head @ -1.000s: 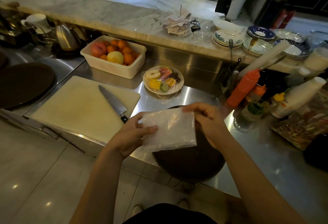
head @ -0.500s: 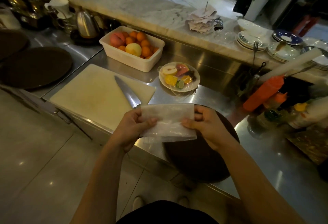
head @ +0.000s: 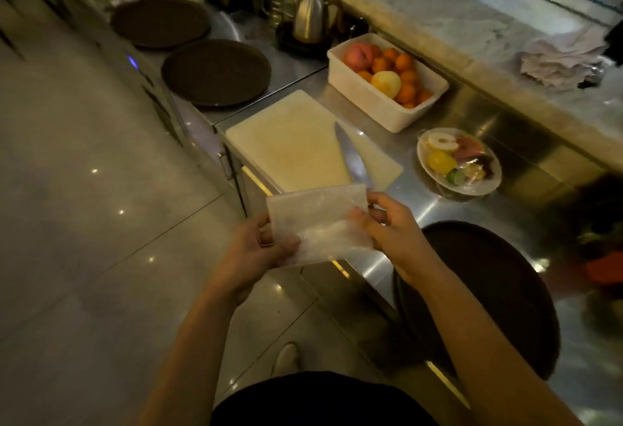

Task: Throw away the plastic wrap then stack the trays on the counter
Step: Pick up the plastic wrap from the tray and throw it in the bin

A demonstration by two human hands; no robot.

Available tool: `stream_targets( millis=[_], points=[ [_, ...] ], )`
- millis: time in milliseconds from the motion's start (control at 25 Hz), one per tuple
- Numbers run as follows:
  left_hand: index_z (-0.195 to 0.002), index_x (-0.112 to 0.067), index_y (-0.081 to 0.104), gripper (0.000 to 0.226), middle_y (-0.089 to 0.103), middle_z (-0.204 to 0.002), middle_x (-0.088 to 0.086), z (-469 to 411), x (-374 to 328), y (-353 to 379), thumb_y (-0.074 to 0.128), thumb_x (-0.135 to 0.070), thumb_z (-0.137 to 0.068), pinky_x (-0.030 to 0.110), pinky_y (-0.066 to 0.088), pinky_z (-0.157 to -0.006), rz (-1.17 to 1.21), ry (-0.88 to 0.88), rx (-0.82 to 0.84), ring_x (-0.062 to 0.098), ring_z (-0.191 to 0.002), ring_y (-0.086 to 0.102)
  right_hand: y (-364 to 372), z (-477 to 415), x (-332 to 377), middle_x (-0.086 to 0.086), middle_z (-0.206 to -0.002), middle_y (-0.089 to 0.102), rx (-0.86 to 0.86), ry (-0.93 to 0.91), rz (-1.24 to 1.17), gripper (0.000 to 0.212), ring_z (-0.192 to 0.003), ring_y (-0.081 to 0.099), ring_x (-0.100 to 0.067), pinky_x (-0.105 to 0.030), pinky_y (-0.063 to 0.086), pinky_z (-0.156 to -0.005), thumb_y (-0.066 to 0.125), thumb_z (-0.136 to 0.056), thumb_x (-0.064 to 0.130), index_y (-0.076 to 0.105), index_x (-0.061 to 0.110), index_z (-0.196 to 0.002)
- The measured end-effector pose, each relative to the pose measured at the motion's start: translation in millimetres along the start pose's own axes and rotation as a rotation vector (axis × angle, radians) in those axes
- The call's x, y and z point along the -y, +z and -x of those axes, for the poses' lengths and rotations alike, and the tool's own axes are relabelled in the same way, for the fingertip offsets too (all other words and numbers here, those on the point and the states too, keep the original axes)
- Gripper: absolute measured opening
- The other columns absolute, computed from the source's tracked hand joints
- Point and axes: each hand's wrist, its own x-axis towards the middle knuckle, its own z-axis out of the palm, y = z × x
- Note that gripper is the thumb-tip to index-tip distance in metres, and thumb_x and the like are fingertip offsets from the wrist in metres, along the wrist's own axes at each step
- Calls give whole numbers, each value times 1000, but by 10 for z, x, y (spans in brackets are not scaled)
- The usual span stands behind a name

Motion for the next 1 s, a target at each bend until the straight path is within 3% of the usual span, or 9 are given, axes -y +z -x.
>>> stream_targets(
  millis=[160,400,640,720,840,1000],
  points=[
    [-119,-22,63,45,73,-102,6,366,132,-538,75,-15,-75,35,60,-69,105,-22,-208,26,-97,71,589,-171,-83,-1,-108,72,282,70,67,42,-96,71,-13,-28,58,-71,74,-82,16,57,27,-119],
    [-126,-21,56,36,71,-111,14,929,380,-710,61,-15,-91,37,59,-73,214,-36,-470,29,-98,71,1190,-366,-141,-3,-97,74,465,-10,200,40,-86,73,-14,-24,58,-67,71,-82,7,56,15,-118],
    [-117,-11,59,46,72,-109,16,1691,743,-393,77,-5,-75,38,58,-85,369,-25,-910,29,-102,70,1731,-220,-419,-4,-87,73,810,-25,352,22,-75,72,-13,-22,56,-62,59,-93,11,54,16,-114],
    [-113,-3,58,40,73,-102,18,1888,951,-198,75,-1,-77,35,59,-79,463,-33,-1133,31,-96,71,1865,-93,-543,-1,-86,74,940,-50,409,17,-74,73,-14,-23,56,-60,59,-94,16,55,24,-109],
    [-103,-2,61,24,76,-83,10,2240,1224,86,71,-1,-81,24,57,-62,493,-65,-1388,21,-78,73,2085,194,-753,0,-83,74,1105,-59,461,13,-66,72,-14,-20,54,-54,59,-93,20,58,29,-103],
    [-105,-5,67,26,75,-95,17,2798,1533,309,73,-5,-80,34,58,-73,489,-97,-1580,28,-88,72,2395,700,-1024,-8,-85,72,1276,32,509,19,-64,69,-15,-23,55,-57,61,-91,15,60,24,-108]
  ],
)
